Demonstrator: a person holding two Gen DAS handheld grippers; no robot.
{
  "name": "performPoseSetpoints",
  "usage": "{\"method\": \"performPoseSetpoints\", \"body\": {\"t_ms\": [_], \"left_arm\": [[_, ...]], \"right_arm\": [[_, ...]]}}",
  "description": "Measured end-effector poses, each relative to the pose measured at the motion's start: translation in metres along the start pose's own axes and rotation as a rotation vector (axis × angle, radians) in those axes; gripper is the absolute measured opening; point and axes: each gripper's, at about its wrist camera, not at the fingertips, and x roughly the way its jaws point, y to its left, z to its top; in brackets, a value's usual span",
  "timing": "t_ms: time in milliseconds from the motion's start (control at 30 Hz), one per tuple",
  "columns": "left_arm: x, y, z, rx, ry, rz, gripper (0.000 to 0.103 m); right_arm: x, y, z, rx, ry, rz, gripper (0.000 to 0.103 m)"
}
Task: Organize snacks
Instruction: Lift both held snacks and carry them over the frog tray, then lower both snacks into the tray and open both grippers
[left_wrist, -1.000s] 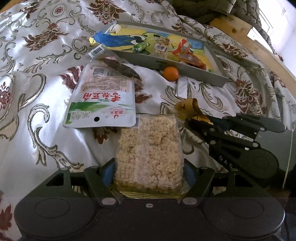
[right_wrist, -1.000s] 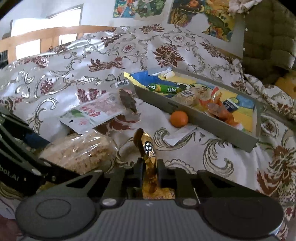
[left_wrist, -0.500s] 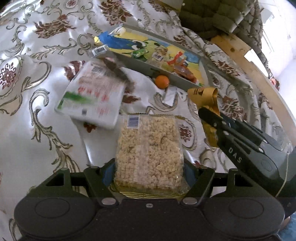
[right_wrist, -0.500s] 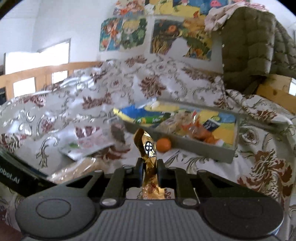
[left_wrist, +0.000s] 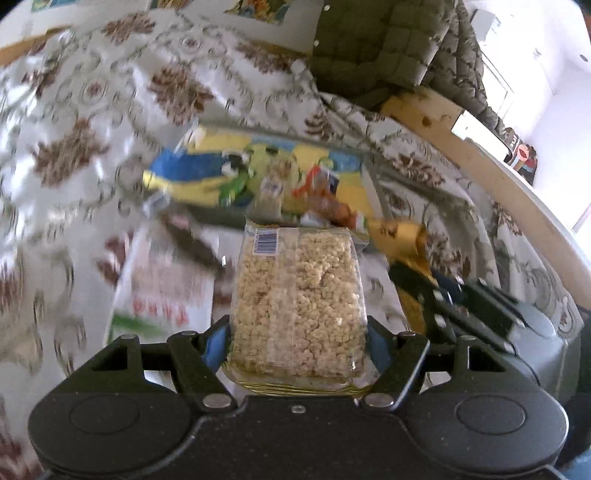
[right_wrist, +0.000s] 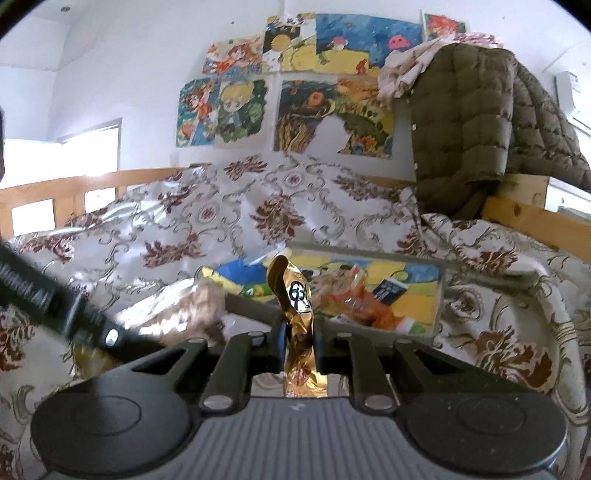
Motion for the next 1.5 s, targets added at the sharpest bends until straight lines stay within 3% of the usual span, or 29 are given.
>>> {"method": "performPoseSetpoints", "body": {"t_ms": [267,433,567,767,900,1200,1500], "left_arm": [[0.025,0.0,0.061,0.077,-0.035,-0.007,0.074],[0.056,0.005,0.089,0.004,-0.095,-0.088,0.074],[0.085,0.011,0.101,0.04,-0.1,-0.113,0.074],[0.131,0.038,0.128,0.035,-0.055,-0.084,0.074],[0.151,0.049,0.145,0.035,-0.082,-0.093,0.074],[0.201,0.036,0.148,0.085,-0.077,-0.129,0.074],[0.221,0.028,0.139,0.133,-0.076,-0.174,0.074]], "right_arm": [[0.003,-0.003,0.012,-0.009,-0.055,-0.028,0.017],[0.019,-0.015,0.009,0.02,-0.006,-0.044,0.017],[0.044,-0.037,0.016,0.072,0.014,-0.08,0.017],[0.09,-0.074,0.035,0.154,-0.024,-0.191,0.017],[0.109,-0.092,0.03,0.196,-0.041,-0.236,0.017],[0.144,-0.104,0.017,0.216,-0.02,-0.23,0.017],[0.16,-0.104,0.017,0.21,-0.016,-0.242,0.017]]}}
